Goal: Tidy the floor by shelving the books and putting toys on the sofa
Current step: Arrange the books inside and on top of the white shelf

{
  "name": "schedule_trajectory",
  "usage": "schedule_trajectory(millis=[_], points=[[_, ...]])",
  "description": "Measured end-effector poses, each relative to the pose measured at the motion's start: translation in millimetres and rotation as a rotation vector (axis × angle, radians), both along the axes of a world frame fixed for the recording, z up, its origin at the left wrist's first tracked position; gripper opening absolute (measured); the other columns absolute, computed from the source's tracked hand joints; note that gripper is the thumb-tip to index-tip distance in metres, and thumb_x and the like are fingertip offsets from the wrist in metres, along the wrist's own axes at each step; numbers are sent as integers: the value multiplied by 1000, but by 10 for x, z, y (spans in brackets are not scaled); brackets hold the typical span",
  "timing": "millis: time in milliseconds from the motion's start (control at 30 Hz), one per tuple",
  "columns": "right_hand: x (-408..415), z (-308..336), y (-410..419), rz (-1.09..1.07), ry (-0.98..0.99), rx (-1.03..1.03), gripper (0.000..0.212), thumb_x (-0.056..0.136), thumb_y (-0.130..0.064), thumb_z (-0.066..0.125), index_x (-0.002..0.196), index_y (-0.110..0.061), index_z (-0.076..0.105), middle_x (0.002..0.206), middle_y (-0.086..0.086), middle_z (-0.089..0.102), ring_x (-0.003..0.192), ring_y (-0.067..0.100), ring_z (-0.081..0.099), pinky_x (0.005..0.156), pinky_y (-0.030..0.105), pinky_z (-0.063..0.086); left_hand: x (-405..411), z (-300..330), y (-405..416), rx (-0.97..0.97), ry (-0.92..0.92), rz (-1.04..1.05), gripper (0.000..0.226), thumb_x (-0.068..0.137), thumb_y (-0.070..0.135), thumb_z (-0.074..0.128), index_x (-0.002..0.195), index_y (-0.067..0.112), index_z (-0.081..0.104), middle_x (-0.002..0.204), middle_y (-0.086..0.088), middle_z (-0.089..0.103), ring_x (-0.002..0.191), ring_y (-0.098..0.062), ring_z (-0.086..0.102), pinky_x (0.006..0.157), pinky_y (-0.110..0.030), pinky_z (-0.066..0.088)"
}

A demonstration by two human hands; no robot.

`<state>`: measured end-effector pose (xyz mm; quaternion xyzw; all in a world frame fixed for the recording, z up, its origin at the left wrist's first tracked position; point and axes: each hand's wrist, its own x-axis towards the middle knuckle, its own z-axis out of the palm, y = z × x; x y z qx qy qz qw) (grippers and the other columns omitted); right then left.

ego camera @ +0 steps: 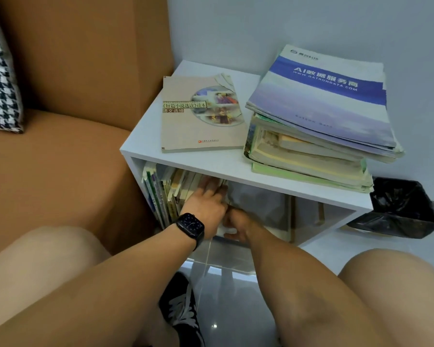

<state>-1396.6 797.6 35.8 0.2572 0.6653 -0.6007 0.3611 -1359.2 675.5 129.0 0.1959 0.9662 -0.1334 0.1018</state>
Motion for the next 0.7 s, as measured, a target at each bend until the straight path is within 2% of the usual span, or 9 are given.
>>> schedule_trajectory(millis=[67,167,233,333,400,433,500,600,700], points=[[-33,-59,23,-9,31,45,24,95,-33,54,114,-25,67,97,0,65,94,18,57,88,43,53,-19,5,24,29,1,-12,49,91,21,58,140,23,55,163,-3,27,149,-33,16,118,-47,20],[-22,6,98,0,69,118,30,100,-29,48,126,-27,61,116,3,65,107,25,58,85,43,52,-34,6,71,57,38,-51,45,87,18,59,132,21,62,158,-4,35,147,-35,19,122,-49,13],[-11,78,156,58,127,199,24,103,-30,43,121,-24,59,114,5,61,105,26,55,87,43,50,-25,13,101,66,50,-70,48,86,18,60,133,21,61,159,-5,35,148,-36,18,123,-51,9],[1,308,179,424,313,511,29,106,-28,37,124,-19,59,121,9,62,106,28,58,88,36,48,39,201,153,97,-65,-63,50,88,23,58,138,22,55,159,-4,36,149,-34,20,124,-51,9],[95,634,162,688,412,697,31,106,-25,40,126,-15,61,130,13,63,114,28,60,93,34,48,132,453,150,191,-179,-37,42,89,28,59,131,20,58,142,-6,54,135,-31,41,116,-45,31],[168,796,159,791,421,762,27,104,-24,44,121,-16,63,126,12,65,111,28,62,92,35,50,185,567,129,254,-238,-13,37,90,32,60,126,20,60,129,-6,62,121,-28,53,104,-41,43],[345,1187,164,945,426,878,15,99,-24,52,106,-21,64,110,8,68,100,24,64,88,37,53,296,832,20,376,-333,36,34,92,42,59,120,23,63,109,-2,68,97,-22,63,85,-37,54],[670,1731,224,1023,504,892,19,97,-33,51,108,-24,63,102,0,67,93,21,64,86,41,56,413,1150,-174,588,-356,44,34,92,47,58,121,31,65,112,8,69,97,-13,64,86,-36,56],[952,2229,304,900,648,826,16,96,-37,49,100,-30,62,91,-6,65,83,16,63,78,39,56,487,1409,-210,887,-235,73,17,93,38,61,104,31,71,95,13,72,85,-2,64,80,-31,56]])
